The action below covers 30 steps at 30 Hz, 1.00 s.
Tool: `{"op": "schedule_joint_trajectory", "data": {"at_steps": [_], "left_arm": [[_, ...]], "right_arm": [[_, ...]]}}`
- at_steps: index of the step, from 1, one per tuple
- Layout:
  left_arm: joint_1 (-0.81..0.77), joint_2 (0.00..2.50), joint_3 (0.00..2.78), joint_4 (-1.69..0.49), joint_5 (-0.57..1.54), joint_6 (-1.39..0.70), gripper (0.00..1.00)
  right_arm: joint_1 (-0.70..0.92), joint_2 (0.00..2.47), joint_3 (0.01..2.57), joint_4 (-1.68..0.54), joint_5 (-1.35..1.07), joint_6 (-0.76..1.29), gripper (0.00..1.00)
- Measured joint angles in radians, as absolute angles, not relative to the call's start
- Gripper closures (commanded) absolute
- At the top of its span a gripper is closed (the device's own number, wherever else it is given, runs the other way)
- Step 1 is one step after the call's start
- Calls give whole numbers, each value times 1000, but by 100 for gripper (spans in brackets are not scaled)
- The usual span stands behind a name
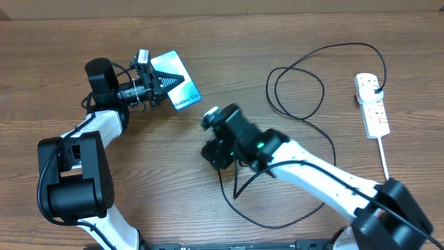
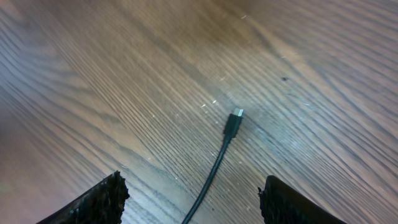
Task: Plug charger to phone and switch on socket
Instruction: 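Close the right gripper on the cable just behind the plug, then lift the plug with the right gripper, tip pointing upward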
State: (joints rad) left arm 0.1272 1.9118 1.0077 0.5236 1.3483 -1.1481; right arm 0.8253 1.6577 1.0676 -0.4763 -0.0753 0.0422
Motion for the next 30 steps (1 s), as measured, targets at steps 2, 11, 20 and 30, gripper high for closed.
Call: {"op": "schedule_joint_trajectory", "data": {"at_steps": [2, 11, 20, 30], "left_arm": [[128, 1912, 1008, 524, 1346, -1148, 96], [139, 1912, 1008, 524, 1346, -1148, 96], [145, 1912, 1008, 524, 1346, -1148, 96], [152, 1912, 1008, 524, 1347, -1148, 96]], "right_arm": [[847, 1696, 1068, -458, -32, 25, 33], [857, 1827, 1068, -380, 87, -5, 44], [857, 1861, 1068, -332, 108, -7, 45], [857, 1892, 1068, -279, 112, -12, 24]]}}
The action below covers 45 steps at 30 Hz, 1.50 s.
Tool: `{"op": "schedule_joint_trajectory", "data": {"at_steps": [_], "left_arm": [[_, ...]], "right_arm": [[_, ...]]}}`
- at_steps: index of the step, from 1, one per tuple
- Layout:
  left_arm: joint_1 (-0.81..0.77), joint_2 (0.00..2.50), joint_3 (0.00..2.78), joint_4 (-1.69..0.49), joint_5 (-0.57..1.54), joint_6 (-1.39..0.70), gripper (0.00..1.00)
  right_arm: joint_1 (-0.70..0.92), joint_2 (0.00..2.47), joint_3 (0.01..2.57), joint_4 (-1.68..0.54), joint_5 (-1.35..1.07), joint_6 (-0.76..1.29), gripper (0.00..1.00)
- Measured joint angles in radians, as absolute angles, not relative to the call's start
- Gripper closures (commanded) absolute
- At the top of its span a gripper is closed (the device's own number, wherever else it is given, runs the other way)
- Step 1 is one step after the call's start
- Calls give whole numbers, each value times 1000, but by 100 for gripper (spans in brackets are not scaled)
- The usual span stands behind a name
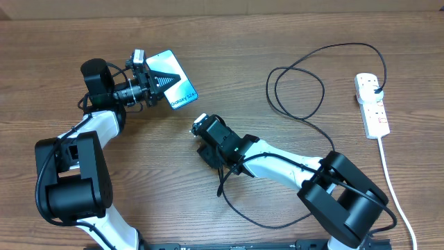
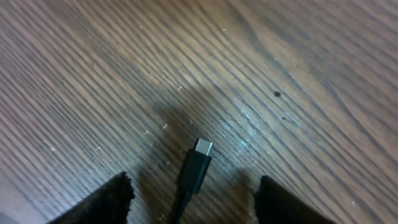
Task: Plug charger to phone and switch on socket
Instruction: 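Lift the plug with the right gripper, tip pointing upward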
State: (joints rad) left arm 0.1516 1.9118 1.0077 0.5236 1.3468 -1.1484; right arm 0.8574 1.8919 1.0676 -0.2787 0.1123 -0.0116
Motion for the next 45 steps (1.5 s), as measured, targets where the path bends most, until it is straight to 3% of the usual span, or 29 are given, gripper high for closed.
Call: {"op": "schedule_joint_trajectory", "data": {"at_steps": [3, 13, 27, 33, 45], "left_arm": [[152, 1912, 1008, 524, 1347, -1148, 96], [152, 1912, 1008, 524, 1351, -1148, 96], [152, 1912, 1008, 524, 1354, -1148, 96], [152, 1912, 1008, 524, 1354, -1148, 96], [152, 1912, 1008, 524, 1354, -1148, 96]], "right_arm": [[857, 1916, 1068, -272, 106, -7, 13], [857, 1919, 1069, -263, 108, -1, 11], [858, 1920, 1069, -273, 73, 2, 61], [858, 1920, 1069, -274, 67, 4, 75], [858, 1920, 1069, -274, 67, 17, 94]]}}
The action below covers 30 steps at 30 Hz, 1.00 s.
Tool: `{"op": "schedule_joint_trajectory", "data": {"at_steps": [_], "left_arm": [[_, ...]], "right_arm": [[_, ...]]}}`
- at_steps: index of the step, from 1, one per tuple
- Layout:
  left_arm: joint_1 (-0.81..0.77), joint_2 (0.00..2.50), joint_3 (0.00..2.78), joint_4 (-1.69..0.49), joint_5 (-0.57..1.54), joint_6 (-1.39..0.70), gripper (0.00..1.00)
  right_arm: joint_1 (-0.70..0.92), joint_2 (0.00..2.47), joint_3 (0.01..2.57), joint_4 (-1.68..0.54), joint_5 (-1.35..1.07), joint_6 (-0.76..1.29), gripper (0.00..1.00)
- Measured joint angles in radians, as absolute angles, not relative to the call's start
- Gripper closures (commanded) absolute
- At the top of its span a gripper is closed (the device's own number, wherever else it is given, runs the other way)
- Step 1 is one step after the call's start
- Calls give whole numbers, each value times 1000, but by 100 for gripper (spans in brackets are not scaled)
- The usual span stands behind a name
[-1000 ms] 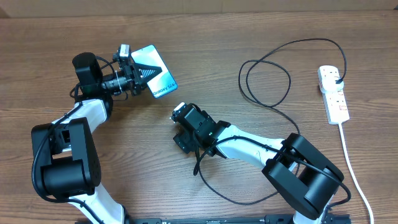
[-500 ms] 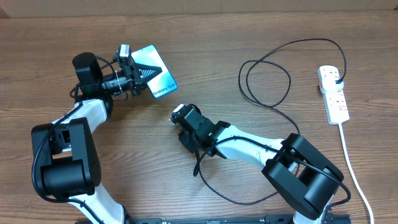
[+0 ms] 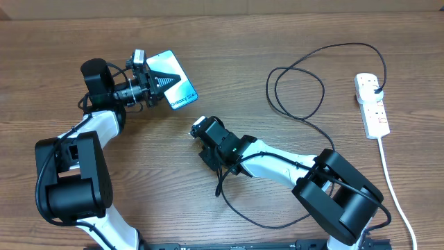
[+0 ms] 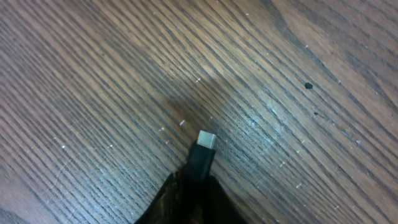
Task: Plug charger to phone and switch on socket
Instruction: 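Lift the plug with the right gripper, tip pointing upward, then carry the plug toward the bottom port of the held phone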
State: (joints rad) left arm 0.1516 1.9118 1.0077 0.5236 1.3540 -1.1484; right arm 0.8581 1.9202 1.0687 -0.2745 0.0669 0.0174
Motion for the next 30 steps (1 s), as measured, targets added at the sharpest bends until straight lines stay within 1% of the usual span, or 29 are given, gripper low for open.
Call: {"op": "schedule_joint_trajectory", "data": {"at_steps": [1, 8, 14, 18, 21, 24, 29, 30], "left_arm": [[152, 1912, 1008, 523, 1354, -1148, 96], [152, 1912, 1008, 524, 1354, -1148, 96], [152, 1912, 1008, 524, 1354, -1148, 96], [152, 1912, 1008, 523, 1354, -1148, 96], [152, 1912, 1008, 522, 1354, -1148, 96], [151, 1912, 1008, 522, 1355, -1148, 96], [151, 1912, 1008, 522, 1364, -1149, 96], [151, 1912, 1008, 522, 1366, -1149, 96]], "right_arm": [[858, 1920, 1069, -274, 67, 19, 96], [858, 1920, 1072, -285, 67, 33, 96], [842, 1911, 1120, -441, 46, 67, 96], [794, 1857, 1123, -505, -32, 71, 96], [733, 1774, 1124, -517, -167, 72, 96], [643, 1705, 1139, -511, -391, 74, 96], [506, 1692, 1143, -480, -724, 77, 96], [491, 1692, 1142, -475, -758, 78, 96]]}}
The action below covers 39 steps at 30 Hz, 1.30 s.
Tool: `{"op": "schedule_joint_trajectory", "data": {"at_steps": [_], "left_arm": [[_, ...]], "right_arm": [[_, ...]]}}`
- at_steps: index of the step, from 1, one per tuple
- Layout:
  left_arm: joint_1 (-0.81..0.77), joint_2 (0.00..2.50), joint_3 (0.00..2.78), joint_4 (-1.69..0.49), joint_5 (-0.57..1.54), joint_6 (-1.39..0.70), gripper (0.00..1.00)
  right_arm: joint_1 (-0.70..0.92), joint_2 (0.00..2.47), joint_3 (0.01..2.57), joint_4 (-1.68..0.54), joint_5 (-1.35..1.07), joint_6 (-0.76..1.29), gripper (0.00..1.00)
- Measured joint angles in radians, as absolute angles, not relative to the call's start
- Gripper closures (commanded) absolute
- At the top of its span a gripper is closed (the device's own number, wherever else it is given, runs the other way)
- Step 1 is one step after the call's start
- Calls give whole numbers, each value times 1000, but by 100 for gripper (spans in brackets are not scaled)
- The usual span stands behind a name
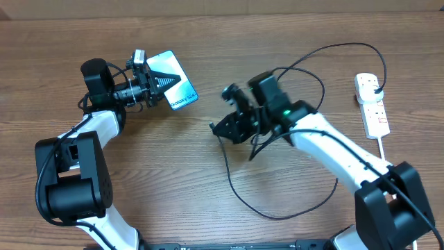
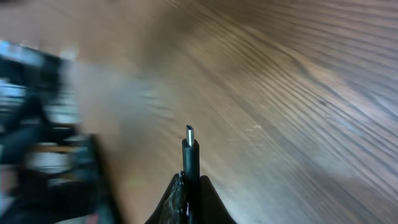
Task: Plug charger to phone and switch on socket
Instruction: 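Carry the plug toward the bottom port of the held phone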
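A blue-backed phone (image 1: 179, 85) is held off the table at the upper left, my left gripper (image 1: 158, 82) shut on its edge. To the right of the phone, my right gripper (image 1: 218, 128) is shut on the black charger plug (image 2: 191, 149). The plug's metal tip sticks out past the fingertips and points left, with a gap between it and the phone. In the right wrist view the plug is raised over the wood, and the left side of the frame is a dark blur. The white socket strip (image 1: 372, 104) lies at the far right, with the cable's other end plugged into it.
The black charger cable (image 1: 298, 83) loops across the middle right of the wooden table (image 1: 139, 180) and trails in a wide curve toward the front. A white lead (image 1: 388, 173) runs from the socket strip to the front right edge.
My right gripper, shut on the plug at the table surface in the middle, now holds it raised and further right and back, tip pointing left at the phone. The cable loop has shifted with it.
At first my right gripper hung open above the plug lying on the table. It was then lower, fingers either side of the plug, and later shut on it. Now the plug is lifted and faces the phone, which my left gripper has held all along.
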State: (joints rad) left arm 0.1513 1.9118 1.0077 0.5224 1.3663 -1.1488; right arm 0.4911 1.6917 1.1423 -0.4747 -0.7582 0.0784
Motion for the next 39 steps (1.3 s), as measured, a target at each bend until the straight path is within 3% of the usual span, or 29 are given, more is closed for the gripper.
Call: {"op": "schedule_joint_trajectory", "data": {"at_steps": [12, 20, 39], "left_arm": [[108, 1912, 1008, 546, 1369, -1195, 95], [91, 1914, 1011, 801, 1349, -1415, 96], [72, 1914, 1011, 805, 1332, -1509, 96]], "right_arm": [[440, 1692, 1137, -346, -1081, 168, 96], [440, 1731, 1137, -232, -1150, 320, 96], [440, 1808, 1135, -28, -1201, 556, 96]]}}
